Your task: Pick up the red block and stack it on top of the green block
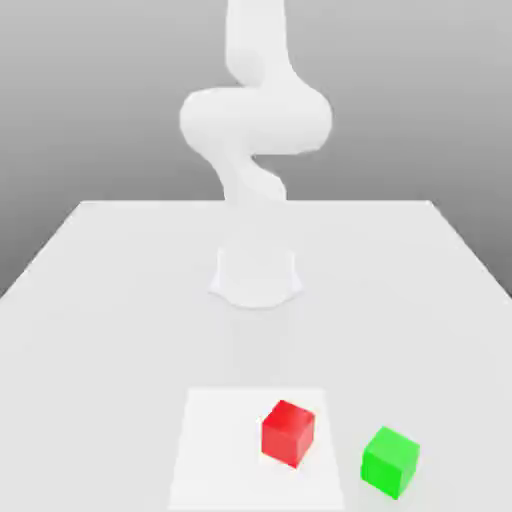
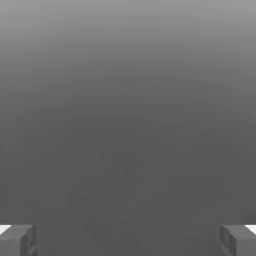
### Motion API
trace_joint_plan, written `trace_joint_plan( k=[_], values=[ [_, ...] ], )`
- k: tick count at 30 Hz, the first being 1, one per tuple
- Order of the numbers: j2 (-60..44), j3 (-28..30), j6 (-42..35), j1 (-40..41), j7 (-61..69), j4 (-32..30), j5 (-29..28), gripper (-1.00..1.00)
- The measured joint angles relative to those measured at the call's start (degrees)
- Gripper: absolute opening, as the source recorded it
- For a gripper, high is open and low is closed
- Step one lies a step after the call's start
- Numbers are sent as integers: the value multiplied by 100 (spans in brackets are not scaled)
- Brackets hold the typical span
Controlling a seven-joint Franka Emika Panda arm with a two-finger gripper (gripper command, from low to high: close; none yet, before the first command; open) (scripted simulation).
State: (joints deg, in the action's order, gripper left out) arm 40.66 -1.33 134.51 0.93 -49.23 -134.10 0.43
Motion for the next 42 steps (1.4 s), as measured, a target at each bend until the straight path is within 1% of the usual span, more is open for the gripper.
trace_joint_plan(
  k=[8,16,21,26,27,34,39,42],
  values=[
    [-1695,-457,895,268,-1188,-757,51,0],
    [-3360,-787,1769,404,-2482,-1497,-87,0],
    [-4404,-792,2339,315,-3289,-1919,-238,0],
    [-5447,-513,3169,124,-3707,-1840,-673,0],
    [-5636,-429,3327,57,-3767,-1812,-749,-100],
    [-5674,-413,3369,44,-3788,-1807,-773,-100],
    [-4781,-674,2619,211,-3477,-1945,-351,-100],
    [-4556,-906,2175,28,-2955,-1730,-262,-100]
  ],
)
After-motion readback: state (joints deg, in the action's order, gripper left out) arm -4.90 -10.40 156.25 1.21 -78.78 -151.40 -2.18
